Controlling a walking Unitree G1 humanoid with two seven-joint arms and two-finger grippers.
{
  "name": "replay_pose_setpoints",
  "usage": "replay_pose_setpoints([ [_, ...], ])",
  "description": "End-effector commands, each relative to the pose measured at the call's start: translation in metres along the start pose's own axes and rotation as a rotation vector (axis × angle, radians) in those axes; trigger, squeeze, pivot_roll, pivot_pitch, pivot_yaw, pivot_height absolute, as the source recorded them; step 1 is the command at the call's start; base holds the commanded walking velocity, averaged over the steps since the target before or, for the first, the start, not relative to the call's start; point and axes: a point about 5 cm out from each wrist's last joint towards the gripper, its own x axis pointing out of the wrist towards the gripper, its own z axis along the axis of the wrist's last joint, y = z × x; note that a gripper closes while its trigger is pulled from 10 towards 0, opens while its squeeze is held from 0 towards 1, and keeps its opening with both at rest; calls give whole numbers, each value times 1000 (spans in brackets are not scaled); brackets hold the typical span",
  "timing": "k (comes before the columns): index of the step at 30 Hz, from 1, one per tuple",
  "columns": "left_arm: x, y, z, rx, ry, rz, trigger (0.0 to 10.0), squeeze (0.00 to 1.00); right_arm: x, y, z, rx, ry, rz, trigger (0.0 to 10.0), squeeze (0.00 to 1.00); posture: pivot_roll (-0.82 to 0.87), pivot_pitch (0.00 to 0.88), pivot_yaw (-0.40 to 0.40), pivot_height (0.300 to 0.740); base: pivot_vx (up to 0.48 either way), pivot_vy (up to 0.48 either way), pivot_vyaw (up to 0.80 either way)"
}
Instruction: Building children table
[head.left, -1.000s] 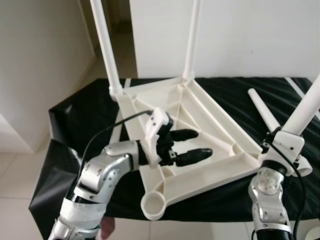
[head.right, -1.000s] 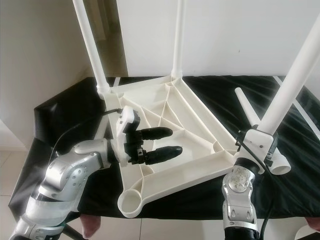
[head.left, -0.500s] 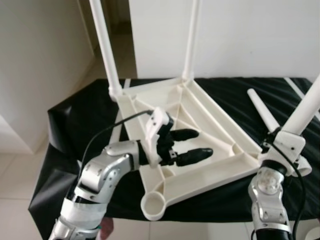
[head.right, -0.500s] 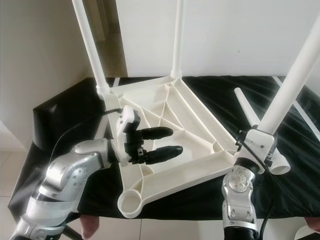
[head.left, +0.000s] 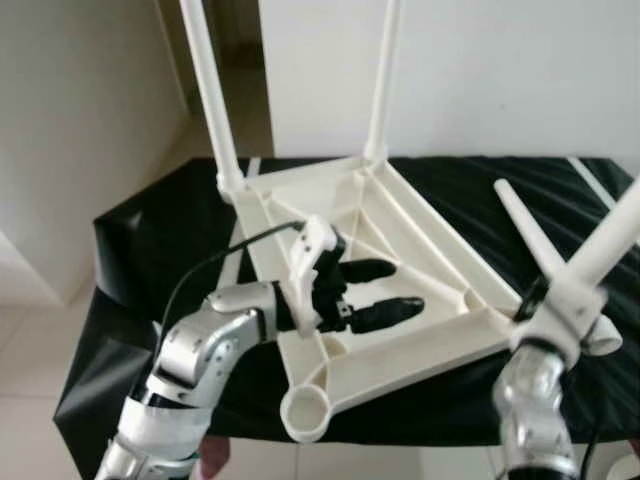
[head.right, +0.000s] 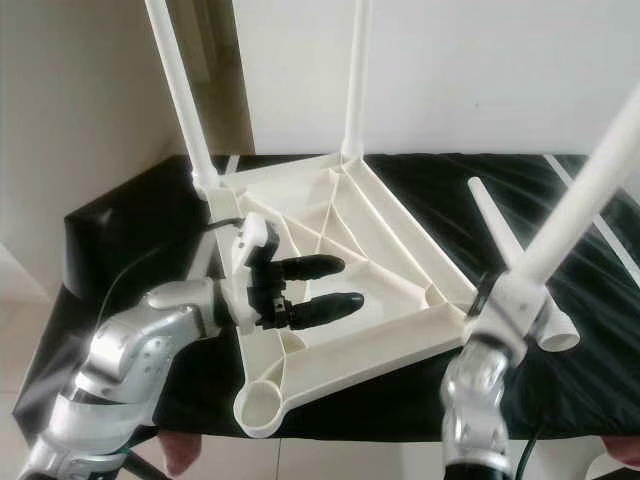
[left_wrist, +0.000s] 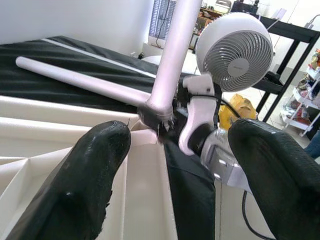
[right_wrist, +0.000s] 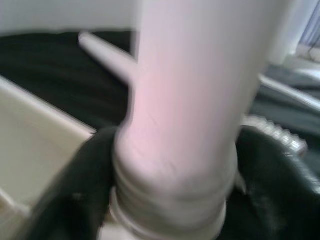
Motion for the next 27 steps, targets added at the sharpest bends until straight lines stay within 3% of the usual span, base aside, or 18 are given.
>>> replay_pose_setpoints([
  [1, 1, 1, 4, 13, -8, 15, 10000, 0, 5, -12, -3, -7, 19, -35, 10000, 1000, -16, 0, 30, 740, 0, 0, 0],
  [5, 2, 0, 2, 9, -4, 8, 10000, 0, 13, -19, 5, 0, -26, 25, 10000, 980, -21, 0, 29, 740, 0, 0, 0],
  [6, 3, -1, 2, 9, -2, 5, 10000, 0, 14, -20, 6, -4, -33, 31, 10000, 353, -21, 0, 29, 740, 0, 0, 0],
  [9, 3, -2, 1, 10, 0, 1, 10000, 0, 15, -21, 7, -9, -41, 38, 10000, 353, -21, 0, 29, 740, 0, 0, 0],
  [10, 5, -3, -1, 15, 12, -7, 10000, 0, 17, -23, 10, -9, -57, 77, 10000, 0, -24, 0, 29, 740, 0, 0, 0],
  [18, 16, -11, -17, 70, 104, -23, 10000, 0, 26, -28, 24, -20, -111, 241, 10000, 0, -31, 0, 30, 740, 0, 0, 0],
  [23, 21, -15, -18, 73, 105, -37, 10000, 0, 28, -31, 35, -41, -163, 328, 10000, 0, -34, 0, 31, 740, 0, 0, 0],
  [24, 22, -16, -17, 70, 99, -43, 10000, 0, 30, -32, 38, -30, -173, 344, 3529, 0, -34, 0, 31, 740, 0, 0, 0],
  [25, 23, -16, -17, 68, 95, -45, 10000, 0, 31, -34, 39, -20, -177, 354, 3529, 0, -34, 0, 31, 740, 0, 0, 0],
  [26, 24, -16, -16, 69, 92, -45, 10000, 0, 33, -35, 41, -12, -180, 369, 0, 0, -42, 0, 30, 740, 0, 0, 0],
  [27, 24, -16, -16, 69, 92, -45, 10000, 0, 33, -35, 41, -12, -180, 369, 0, 0, -42, 0, 30, 740, 0, 0, 0],
])
